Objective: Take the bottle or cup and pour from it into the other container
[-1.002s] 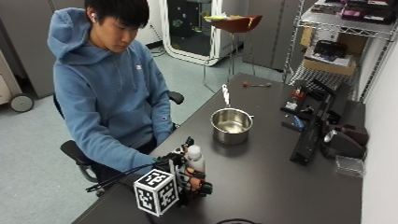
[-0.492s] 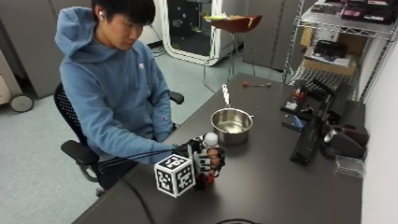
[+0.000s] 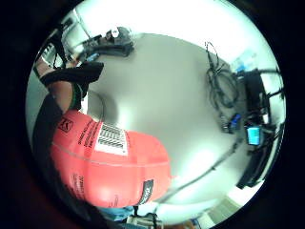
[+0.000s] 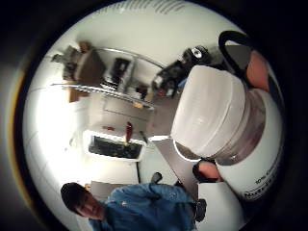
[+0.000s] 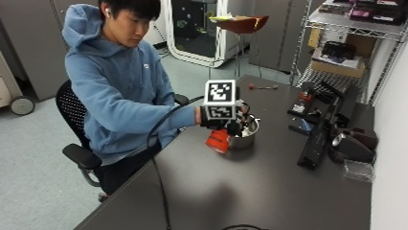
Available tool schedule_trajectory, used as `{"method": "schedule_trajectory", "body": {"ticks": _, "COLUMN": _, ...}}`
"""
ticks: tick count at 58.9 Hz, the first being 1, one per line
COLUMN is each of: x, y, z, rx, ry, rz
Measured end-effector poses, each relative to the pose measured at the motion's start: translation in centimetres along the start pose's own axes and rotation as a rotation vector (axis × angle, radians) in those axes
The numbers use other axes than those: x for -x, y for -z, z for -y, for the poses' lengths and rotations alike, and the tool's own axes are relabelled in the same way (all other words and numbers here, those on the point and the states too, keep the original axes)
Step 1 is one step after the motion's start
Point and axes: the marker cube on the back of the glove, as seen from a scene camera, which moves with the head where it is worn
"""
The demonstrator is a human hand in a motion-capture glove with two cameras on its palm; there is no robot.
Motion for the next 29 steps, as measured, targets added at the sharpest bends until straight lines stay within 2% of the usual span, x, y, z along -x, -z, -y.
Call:
{"method": "schedule_trajectory", "body": {"ticks": 14, "x": 5.9, "y": 0.2, "z": 2.8, "rx": 0.231, "ry": -0.045, "rz": -0.481}}
{"method": "schedule_trajectory", "body": {"ticks": 29, "x": 11.0, "y": -1.4, "z": 5.1, "rx": 0.326, "ry": -0.114, "rz": -0.904}}
